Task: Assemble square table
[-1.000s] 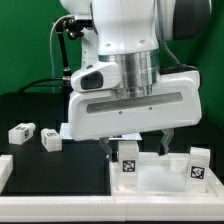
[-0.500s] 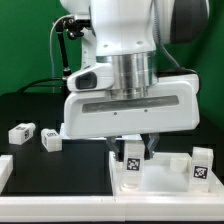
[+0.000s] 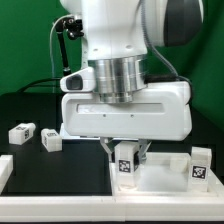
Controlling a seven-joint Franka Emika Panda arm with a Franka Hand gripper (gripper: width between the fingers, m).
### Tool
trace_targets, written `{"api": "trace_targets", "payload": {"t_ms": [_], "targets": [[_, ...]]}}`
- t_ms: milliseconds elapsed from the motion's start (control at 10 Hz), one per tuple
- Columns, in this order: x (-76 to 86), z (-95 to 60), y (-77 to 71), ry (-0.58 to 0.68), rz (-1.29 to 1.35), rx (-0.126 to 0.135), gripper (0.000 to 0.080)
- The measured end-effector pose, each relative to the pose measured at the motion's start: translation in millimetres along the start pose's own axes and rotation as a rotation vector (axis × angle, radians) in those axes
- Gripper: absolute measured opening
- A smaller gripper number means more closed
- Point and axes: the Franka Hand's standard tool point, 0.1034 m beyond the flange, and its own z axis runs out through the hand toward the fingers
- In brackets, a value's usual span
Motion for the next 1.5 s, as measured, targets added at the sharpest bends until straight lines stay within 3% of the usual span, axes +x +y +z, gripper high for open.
{"api": "trace_targets", "payload": {"t_ms": [300, 800, 1000, 1100, 1200, 1300, 1500], "targets": [[1.2, 1.2, -0.3, -0.042, 0.406, 0.068, 0.0290], [-2.4, 3.2, -7.3, -0.054, 0.795, 0.075, 0.0290], [-3.6, 3.6, -8.8, -0.055, 0.771, 0.077, 0.0290], [-5.1, 3.9, -10.3, -0.052, 0.730, 0.072, 0.0349], [-8.9, 4.3, -14.9, -0.038, 0.579, 0.055, 0.0530], [-9.9, 3.1, -17.1, -0.019, 0.273, 0.030, 0.0611], [-9.7, 2.5, -16.5, -0.018, 0.076, 0.021, 0.0642]]}}
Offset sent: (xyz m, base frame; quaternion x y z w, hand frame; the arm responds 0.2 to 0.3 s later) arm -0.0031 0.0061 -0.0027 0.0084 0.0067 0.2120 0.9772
